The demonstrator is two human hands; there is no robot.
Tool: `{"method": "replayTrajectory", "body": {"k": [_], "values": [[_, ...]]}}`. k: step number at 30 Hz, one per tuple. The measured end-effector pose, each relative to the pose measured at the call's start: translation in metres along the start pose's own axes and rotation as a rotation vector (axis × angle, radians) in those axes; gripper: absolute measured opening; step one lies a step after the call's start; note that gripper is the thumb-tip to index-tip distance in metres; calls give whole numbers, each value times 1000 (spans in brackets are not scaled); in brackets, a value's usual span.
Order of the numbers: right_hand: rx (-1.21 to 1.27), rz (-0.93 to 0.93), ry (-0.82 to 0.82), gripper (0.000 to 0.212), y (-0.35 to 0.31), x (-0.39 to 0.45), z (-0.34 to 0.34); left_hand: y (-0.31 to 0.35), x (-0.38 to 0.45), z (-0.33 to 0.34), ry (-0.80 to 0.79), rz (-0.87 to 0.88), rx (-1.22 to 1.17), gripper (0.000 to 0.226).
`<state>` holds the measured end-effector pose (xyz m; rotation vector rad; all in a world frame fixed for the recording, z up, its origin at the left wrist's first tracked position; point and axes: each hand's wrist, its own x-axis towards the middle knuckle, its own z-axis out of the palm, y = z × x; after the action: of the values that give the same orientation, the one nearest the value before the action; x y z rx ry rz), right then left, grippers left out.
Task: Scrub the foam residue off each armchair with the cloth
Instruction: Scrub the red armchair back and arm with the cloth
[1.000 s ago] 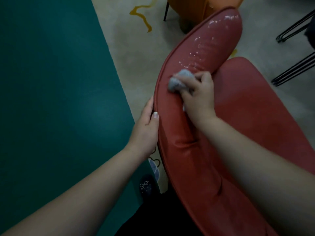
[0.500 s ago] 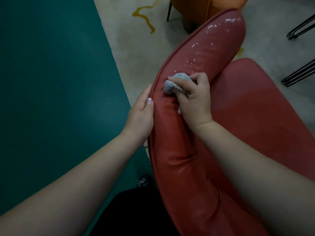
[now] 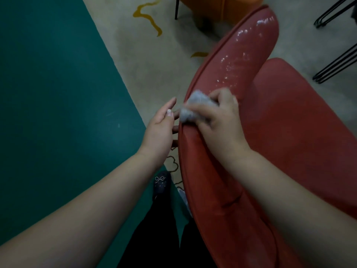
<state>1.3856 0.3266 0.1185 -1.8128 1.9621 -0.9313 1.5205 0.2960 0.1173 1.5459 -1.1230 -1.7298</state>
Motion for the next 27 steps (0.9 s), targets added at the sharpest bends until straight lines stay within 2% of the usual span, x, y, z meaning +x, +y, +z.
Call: {"method": "replayTrajectory", "body": {"k": [4,7,10,16,19,22,27], "values": [[34,-52,-61,31,-4,-27,-6,10,10,-11,-124,-55,7,38],[-23,80,103,32,8,16,1,18,19,-12,-213,-41,39,40],[33,263,280,31,17,41,7,28,31,-10,-255,-1,105,41],[86,207,265,40,14,-11,10,37,53,-1,-352,96,254,43],[-17,295,328,31,37,43,2,36,65,7,-355,126,316,46],[108,450,375,30,52,78,1,36,78,18,-340,192,391,49],[277,337,363,35,38,5,6,41,101,52,-130,224,518,44]]}}
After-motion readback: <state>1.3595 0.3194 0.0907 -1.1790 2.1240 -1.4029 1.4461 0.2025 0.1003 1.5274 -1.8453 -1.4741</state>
